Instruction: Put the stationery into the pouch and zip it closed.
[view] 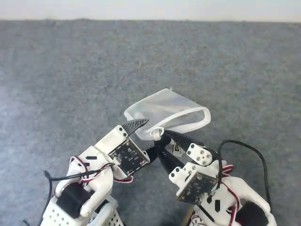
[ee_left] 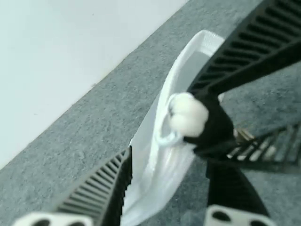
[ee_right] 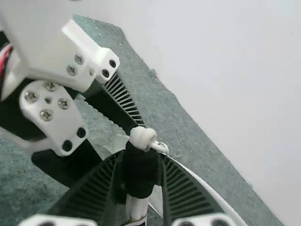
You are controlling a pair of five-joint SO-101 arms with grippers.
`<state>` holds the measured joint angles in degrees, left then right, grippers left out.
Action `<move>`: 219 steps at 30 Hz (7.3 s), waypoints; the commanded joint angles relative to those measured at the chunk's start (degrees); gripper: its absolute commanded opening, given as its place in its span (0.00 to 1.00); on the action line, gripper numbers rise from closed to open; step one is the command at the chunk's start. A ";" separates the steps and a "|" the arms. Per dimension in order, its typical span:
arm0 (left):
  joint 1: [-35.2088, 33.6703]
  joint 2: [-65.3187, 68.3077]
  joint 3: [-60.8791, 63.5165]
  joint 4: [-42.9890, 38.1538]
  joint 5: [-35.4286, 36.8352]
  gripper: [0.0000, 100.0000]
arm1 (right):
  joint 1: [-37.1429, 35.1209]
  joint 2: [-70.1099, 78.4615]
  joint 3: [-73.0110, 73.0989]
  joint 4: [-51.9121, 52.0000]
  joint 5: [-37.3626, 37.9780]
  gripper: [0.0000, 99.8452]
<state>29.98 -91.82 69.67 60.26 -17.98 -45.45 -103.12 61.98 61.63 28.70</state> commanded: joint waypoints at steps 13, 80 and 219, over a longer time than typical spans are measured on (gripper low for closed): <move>0.26 -0.35 1.45 -5.89 1.49 0.10 | -0.75 -1.10 -3.96 0.40 0.18 0.00; 0.09 0.09 1.01 -3.78 -0.09 0.01 | 26.24 14.02 -3.25 -15.43 -11.16 0.00; 0.18 -0.35 1.36 -3.78 -0.18 0.01 | 4.18 9.71 -0.35 -3.91 -10.02 0.18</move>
<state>30.24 -92.00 71.96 56.13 -17.80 -42.11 -93.63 61.89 59.52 19.12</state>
